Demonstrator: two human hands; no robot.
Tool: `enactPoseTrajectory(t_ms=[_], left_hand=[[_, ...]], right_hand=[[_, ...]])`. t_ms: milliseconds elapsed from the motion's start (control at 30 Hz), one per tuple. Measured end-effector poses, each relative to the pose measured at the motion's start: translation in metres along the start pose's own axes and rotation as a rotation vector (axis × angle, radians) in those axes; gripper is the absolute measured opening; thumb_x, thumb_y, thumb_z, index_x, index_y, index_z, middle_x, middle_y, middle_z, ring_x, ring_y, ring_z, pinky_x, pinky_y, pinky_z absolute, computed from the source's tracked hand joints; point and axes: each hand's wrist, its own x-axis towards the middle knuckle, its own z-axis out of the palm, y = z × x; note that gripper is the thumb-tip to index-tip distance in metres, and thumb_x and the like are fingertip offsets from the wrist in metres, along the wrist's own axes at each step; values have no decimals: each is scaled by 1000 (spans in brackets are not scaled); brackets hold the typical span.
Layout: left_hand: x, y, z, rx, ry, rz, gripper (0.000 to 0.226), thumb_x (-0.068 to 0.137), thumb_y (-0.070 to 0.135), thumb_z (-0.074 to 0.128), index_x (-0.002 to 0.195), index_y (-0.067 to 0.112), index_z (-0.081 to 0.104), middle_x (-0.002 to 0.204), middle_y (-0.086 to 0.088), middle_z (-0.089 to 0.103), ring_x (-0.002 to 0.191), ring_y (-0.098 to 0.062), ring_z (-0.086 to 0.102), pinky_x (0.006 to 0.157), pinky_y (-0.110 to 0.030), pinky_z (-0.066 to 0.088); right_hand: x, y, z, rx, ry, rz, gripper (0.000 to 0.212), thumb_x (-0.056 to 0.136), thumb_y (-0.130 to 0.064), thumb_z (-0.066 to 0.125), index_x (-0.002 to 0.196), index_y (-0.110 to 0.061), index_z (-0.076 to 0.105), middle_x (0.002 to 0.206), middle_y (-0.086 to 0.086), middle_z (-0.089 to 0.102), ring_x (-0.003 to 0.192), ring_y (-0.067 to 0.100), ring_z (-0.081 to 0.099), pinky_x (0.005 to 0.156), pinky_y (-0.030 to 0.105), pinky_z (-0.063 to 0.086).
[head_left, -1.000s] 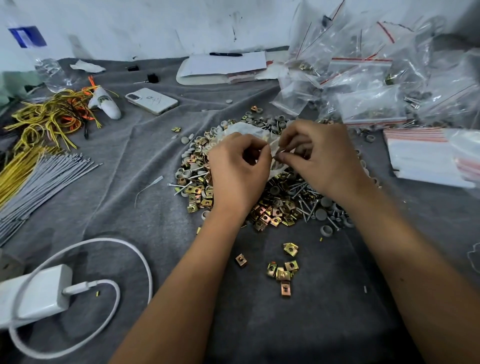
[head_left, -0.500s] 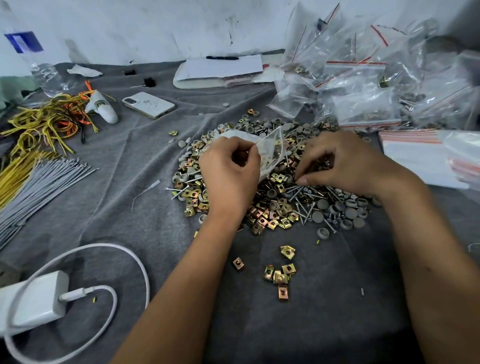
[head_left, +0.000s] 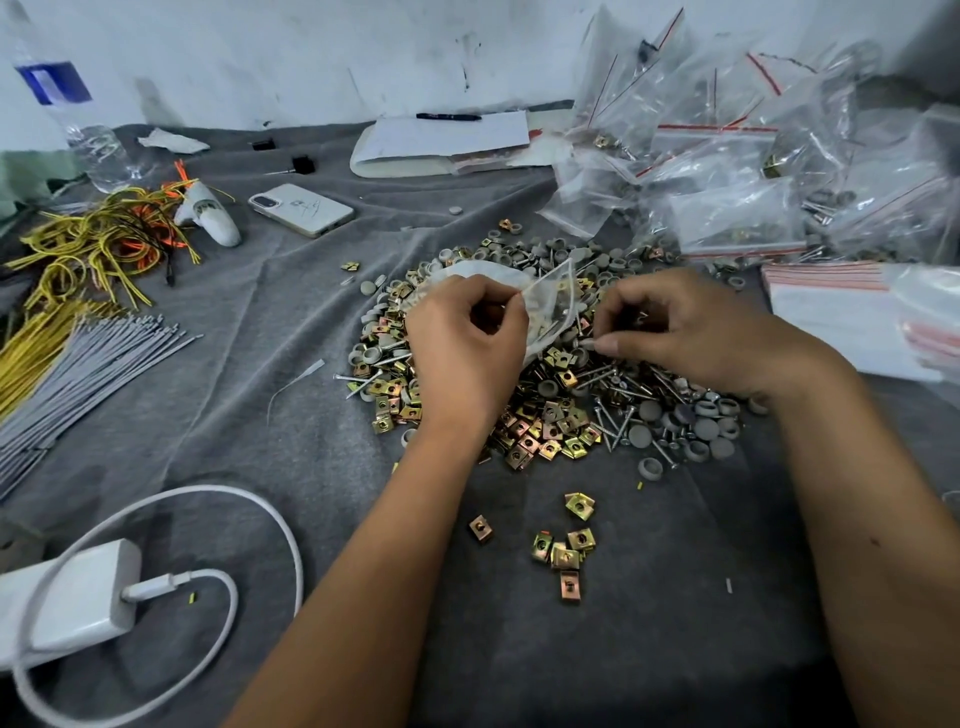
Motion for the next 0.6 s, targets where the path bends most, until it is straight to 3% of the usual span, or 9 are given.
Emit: enactPoseTrajectory(t_ms=[200, 333, 500, 600], left_hand=[[-2, 4, 1, 3, -48, 78, 8, 87, 9, 76, 79, 9, 78, 73, 1, 71, 65, -12, 64, 63, -37, 55], [-4, 5, 2, -16, -105, 96, 6, 86, 9, 77, 81, 8, 78, 75, -1, 71, 69, -15, 65, 67, -40, 55], [-3, 4, 2, -41, -86, 49, 8, 87, 8, 76, 80, 8, 78, 73, 0, 71, 66, -16, 66, 65, -41, 56], [-1, 3, 1, -42, -73, 11, 8, 88, 10, 76, 81, 10, 79, 73, 2, 72, 67, -15, 67, 65, -39, 57]], right_hand=[[3, -12, 11, 117, 301, -201, 8, 88, -11, 79, 94, -16, 78, 86, -6, 76, 83, 8, 73, 80, 24, 60], [8, -16, 25, 2, 312, -209, 12, 86, -13, 82, 98, -15, 79, 88, -7, 76, 81, 7, 73, 76, 30, 61], [12, -16, 33, -30, 436, -164, 16, 79, -13, 88, 87, -13, 75, 79, -10, 72, 71, 5, 70, 65, 17, 57], [8, -16, 26, -30, 442, -178, 12, 80, -14, 87, 86, -14, 76, 79, -11, 72, 71, 7, 70, 65, 19, 58]])
